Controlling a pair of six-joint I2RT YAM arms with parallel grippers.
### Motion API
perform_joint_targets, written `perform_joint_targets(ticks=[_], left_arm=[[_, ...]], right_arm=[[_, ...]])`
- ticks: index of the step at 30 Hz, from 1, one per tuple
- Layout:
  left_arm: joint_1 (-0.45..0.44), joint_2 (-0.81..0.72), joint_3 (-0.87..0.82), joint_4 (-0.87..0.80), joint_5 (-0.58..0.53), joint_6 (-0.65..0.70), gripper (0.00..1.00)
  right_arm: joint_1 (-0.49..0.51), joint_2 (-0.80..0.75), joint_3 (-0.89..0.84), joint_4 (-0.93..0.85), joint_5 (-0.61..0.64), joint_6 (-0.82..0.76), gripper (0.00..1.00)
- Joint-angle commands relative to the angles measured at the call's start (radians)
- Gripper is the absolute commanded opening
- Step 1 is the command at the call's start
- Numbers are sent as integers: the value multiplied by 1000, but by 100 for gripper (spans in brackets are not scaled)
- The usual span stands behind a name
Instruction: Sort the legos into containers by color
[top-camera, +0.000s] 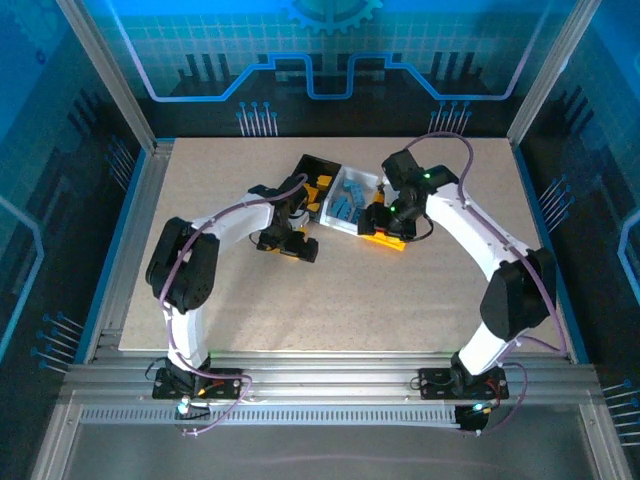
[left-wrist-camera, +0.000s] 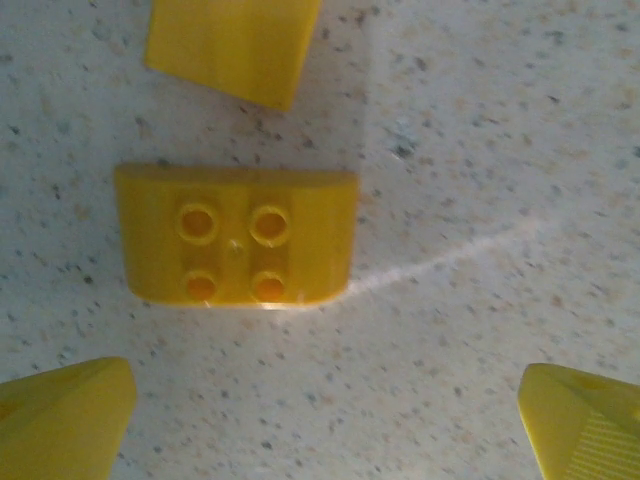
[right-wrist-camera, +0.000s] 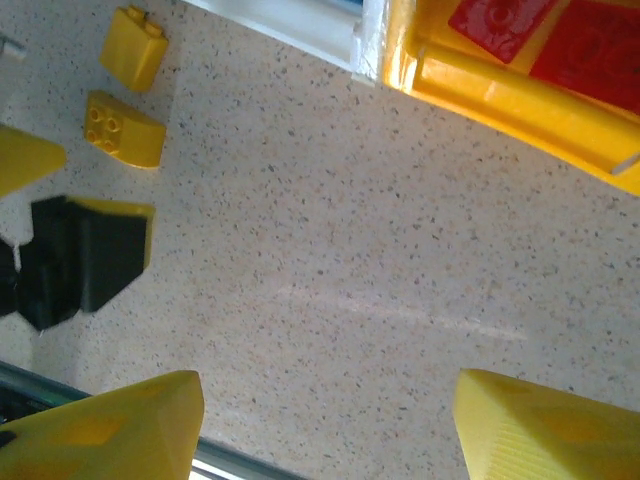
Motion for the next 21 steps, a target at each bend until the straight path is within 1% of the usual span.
perform_joint_targets(ticks=[1,4,8,15,18,21], left_arm=[[4,35,58,6,-66,63,99],[4,66,78,14,-85,72,99],[6,102,99,17,-75,73,99],[28,119,54,49,-42,46,97],[51,121,37,59,-29,34,94],[67,119,25,66,-17,28,88]], right_arm=[[6,-53,-36,-23,-2,19,68],[4,-63,-60,-24,-5,22,68],[4,-59,-70,-17,-21,32,68],[4,-35,-48,-16,-22,36,67],[5,-20,-42,-14,-26,38,67],[7,-8,-37,-10,-28,43,67]])
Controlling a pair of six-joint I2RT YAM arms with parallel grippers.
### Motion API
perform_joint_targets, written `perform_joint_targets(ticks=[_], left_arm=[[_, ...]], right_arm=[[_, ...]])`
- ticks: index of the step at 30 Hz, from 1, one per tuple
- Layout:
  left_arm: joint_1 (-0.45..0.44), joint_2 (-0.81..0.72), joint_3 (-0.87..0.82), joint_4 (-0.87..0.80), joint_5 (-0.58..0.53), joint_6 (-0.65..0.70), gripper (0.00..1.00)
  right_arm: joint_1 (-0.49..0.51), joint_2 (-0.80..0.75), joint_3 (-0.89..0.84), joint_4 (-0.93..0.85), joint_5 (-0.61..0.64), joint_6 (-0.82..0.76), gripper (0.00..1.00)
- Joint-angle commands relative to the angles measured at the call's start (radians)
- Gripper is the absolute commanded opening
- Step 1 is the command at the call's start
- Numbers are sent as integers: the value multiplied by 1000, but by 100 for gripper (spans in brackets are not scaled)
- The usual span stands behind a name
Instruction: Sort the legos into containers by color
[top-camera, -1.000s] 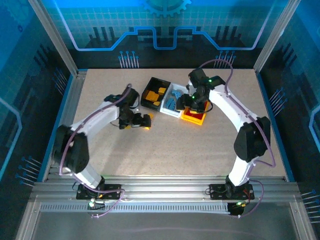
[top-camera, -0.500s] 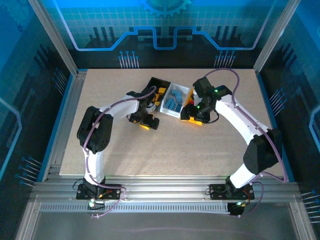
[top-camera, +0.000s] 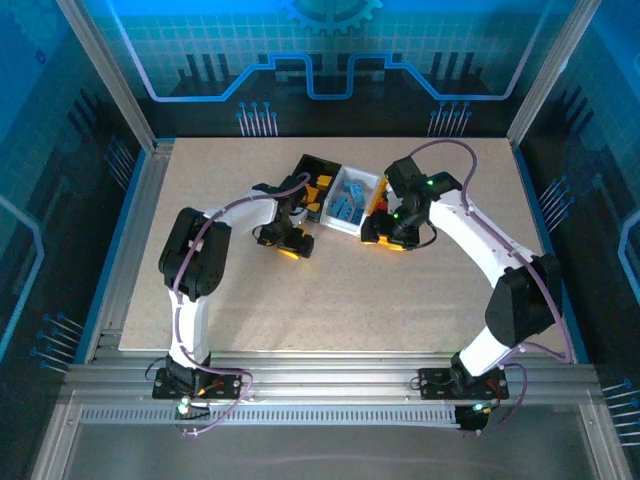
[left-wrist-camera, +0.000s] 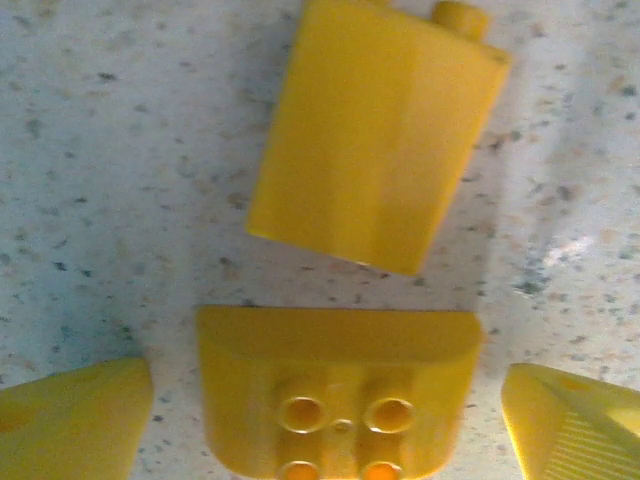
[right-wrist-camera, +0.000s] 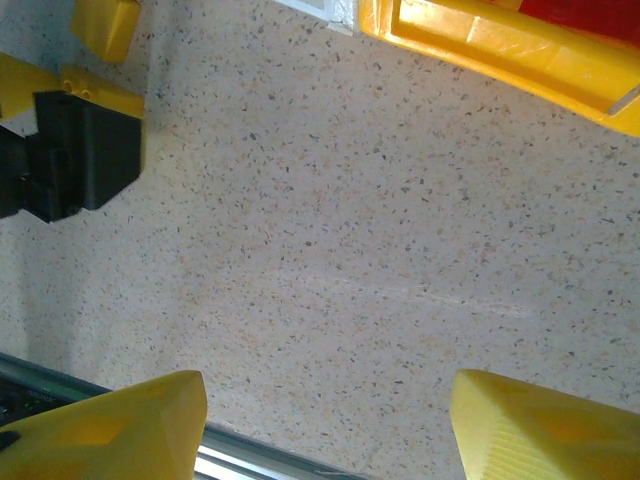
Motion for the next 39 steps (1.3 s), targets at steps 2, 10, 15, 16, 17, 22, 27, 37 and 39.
perform_joint_targets(ticks=[2,10,15,16,17,22,27,37,39], left_arm=[[18,11,-27,8,30,-14,87],[15,7,-68,18,50,-13,76],[14,-17,-95,20,44,-14,65],[14,-24,-99,19,43,-15,65],[13,-30,-102,16,44,-15,65],[16,-89,-118,0,56,-46,64],[32,-175,-112,-16,108,-128,64],[125,-186,123,-42,263,-320,65],[140,-141,210,-50,279,-354,65]], right_arm=[[7,25,24,-6,-17,21,66],[7,45,47,-2,-15,26,65],[9,46,43,7,-15,33,64],[10,46,41,9,-15,32,64],[10,46,42,12,-15,34,64],[12,48,44,14,-16,31,64],[10,50,34,20,-11,27,64],[12,34,-21,53,-22,38,64],[13,15,-45,58,-18,45,64]])
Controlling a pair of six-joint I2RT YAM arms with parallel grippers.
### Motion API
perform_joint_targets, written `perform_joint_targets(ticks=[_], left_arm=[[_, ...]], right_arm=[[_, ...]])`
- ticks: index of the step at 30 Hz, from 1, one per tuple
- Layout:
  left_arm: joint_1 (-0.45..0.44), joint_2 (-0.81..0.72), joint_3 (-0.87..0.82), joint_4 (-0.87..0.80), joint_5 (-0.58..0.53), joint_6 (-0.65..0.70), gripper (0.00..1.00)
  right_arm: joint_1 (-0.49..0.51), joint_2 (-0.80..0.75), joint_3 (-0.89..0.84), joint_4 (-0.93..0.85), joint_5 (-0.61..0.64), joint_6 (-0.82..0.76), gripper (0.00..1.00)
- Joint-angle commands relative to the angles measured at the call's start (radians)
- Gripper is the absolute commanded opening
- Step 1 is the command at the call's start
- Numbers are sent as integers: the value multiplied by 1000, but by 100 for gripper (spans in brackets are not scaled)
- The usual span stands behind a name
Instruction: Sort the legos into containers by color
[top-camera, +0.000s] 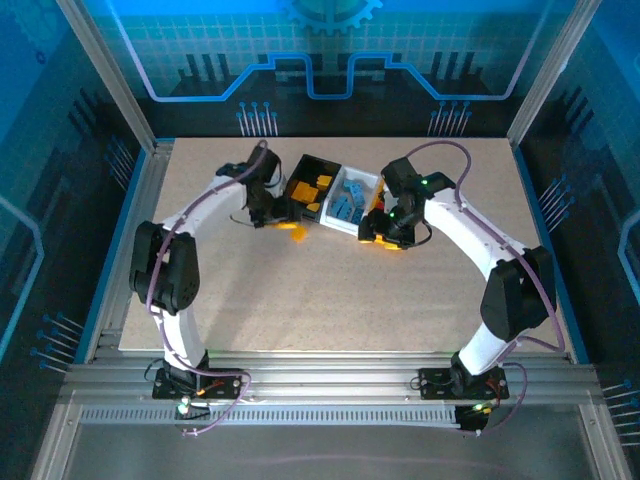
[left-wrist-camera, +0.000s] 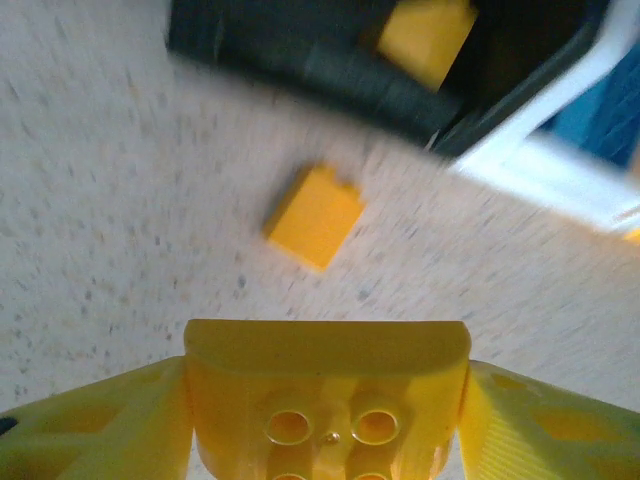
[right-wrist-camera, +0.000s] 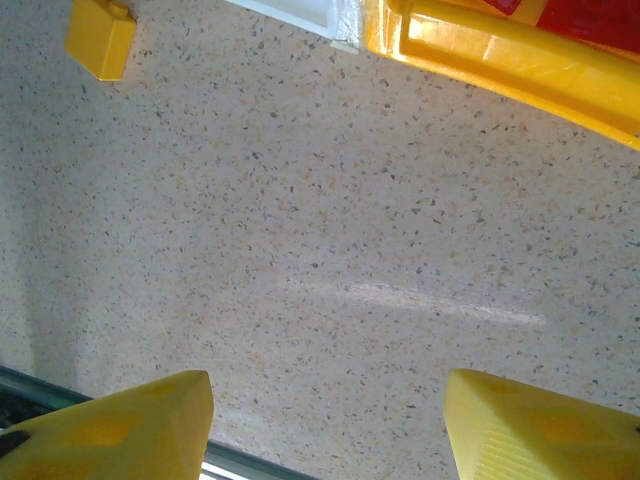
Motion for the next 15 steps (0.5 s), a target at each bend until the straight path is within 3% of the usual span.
perform_joint_targets(ticks=[1,7,15], left_arm=[[24,69,153,-30,76,-99,65],[25,260,448,-88,77,-147,65],[25,474,713,-114,87,-192,66]], right_arm=[[14,-35,-50,9,-11,26,64],[32,-122,-161,23,-1,65,64],[87,-225,-300,38,17,142,64]])
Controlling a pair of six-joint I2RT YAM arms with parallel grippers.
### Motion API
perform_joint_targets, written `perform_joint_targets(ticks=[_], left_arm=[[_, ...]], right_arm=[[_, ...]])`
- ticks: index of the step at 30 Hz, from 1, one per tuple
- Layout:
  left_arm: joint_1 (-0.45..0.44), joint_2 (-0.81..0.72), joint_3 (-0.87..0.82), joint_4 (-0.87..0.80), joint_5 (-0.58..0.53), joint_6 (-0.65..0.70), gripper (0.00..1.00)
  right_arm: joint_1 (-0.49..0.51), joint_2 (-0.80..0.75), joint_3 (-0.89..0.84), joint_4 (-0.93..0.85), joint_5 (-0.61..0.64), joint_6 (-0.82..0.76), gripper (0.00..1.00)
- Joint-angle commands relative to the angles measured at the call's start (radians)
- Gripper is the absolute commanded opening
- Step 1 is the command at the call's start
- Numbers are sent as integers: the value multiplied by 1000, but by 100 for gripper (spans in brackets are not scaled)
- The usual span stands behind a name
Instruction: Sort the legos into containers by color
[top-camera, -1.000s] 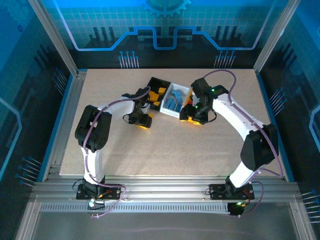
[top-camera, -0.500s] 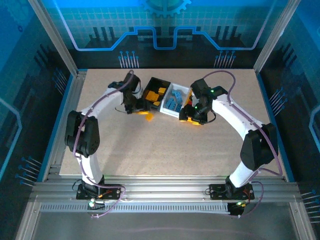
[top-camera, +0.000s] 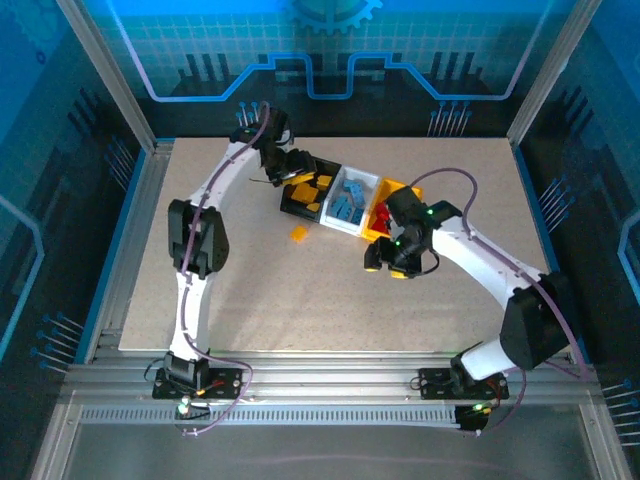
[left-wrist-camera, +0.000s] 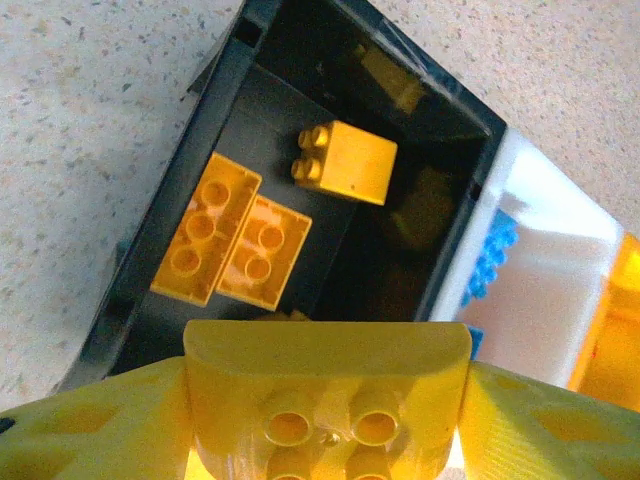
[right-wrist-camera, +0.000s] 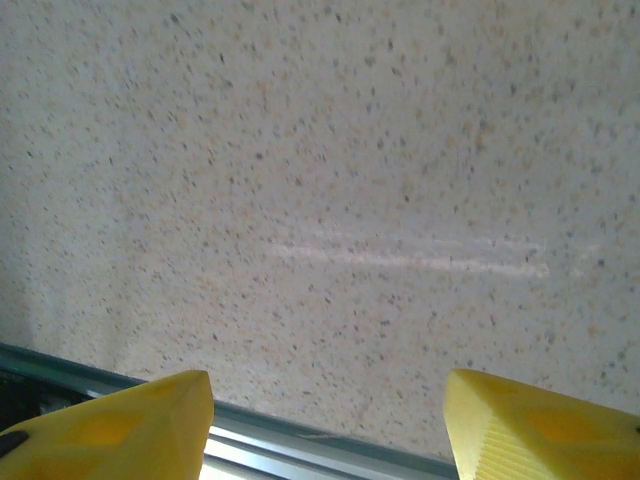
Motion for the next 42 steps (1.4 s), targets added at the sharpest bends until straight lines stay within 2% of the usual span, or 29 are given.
perform_joint_targets(ticks=[1,6,9,13,26,37,42], left_arm=[[-1,65,108,-50,36,-42,66],[-2,116,182,-42,47,-64,71],[-3,119,180,-30,51,-75,81],[-3,111,180,-38,51,-78,99],[-42,-49,110,-141,-8,50,99],[-112,-335,-277,-141,-167,240,99],[-133,-417,-449,-102,-194,273,99]], right_arm=[[34,-35,-37,9,16,57,64],[69,-26,-35,-2,28,66,64],[84,-17,-27,-9,34,58,65],[86,-3,-21,-7,38,44,66],[87,82,76,4,13,-18,67],[86,94,157,41,1,-80,68],[77,47,157,77,-4,-112,71]])
